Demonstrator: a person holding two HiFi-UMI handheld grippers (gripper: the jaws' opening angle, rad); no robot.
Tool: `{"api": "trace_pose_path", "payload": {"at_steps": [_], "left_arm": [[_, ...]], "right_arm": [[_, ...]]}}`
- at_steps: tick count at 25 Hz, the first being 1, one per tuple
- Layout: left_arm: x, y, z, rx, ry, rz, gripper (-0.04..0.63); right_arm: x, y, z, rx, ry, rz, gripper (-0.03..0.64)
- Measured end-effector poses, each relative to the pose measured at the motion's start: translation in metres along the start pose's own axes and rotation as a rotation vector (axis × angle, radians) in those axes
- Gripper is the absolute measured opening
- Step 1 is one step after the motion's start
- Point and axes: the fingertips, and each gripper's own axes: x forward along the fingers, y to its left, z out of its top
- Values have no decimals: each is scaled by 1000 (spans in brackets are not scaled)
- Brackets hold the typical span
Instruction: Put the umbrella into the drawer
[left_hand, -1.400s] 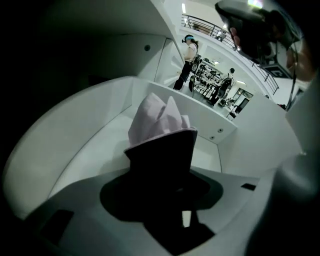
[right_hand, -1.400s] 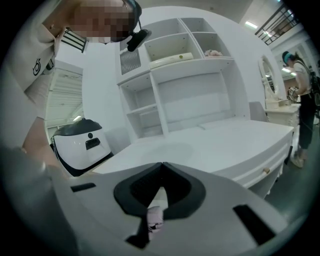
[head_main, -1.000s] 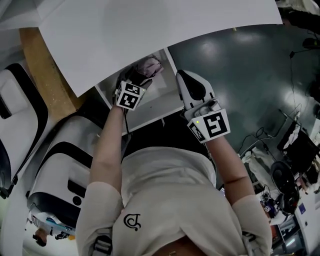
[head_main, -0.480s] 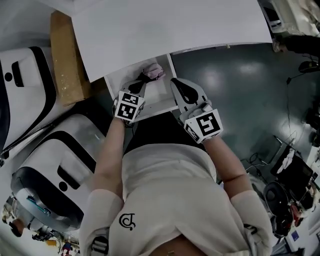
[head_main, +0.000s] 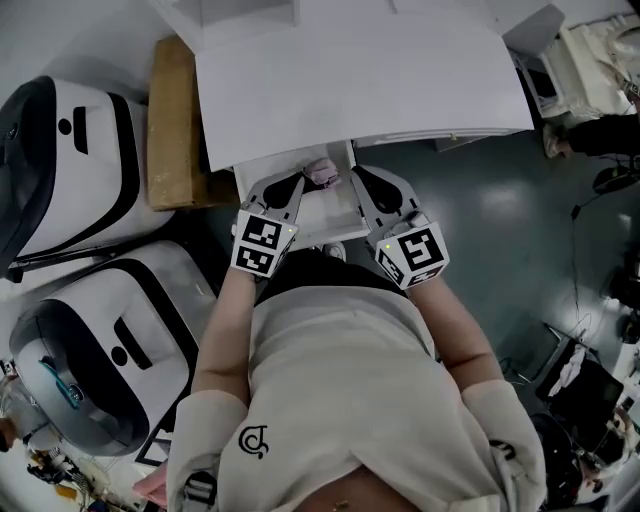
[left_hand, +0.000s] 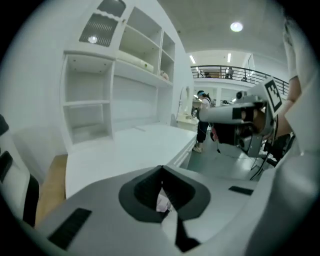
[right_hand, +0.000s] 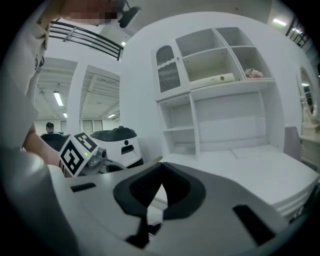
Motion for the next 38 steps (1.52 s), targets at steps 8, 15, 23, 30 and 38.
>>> {"api": "trace_pose_path", "payload": {"at_steps": [8, 15, 23, 30, 38], "left_arm": [[-66, 19, 94, 37, -253, 120, 12], [-121, 33, 149, 90, -423, 232, 12], [-171, 62, 164, 83, -512, 362, 12], [-183, 68, 156, 92, -503, 378, 12], [-177, 61, 154, 110, -469, 350, 12]], "right_arm": [[4, 9, 50, -57, -89, 44, 6], [12, 11, 90, -72, -166, 83, 6], [21, 26, 128, -135, -234, 125, 5], [20, 37, 132, -156, -240, 143, 5], [14, 38, 135, -177, -241, 143, 5]]}}
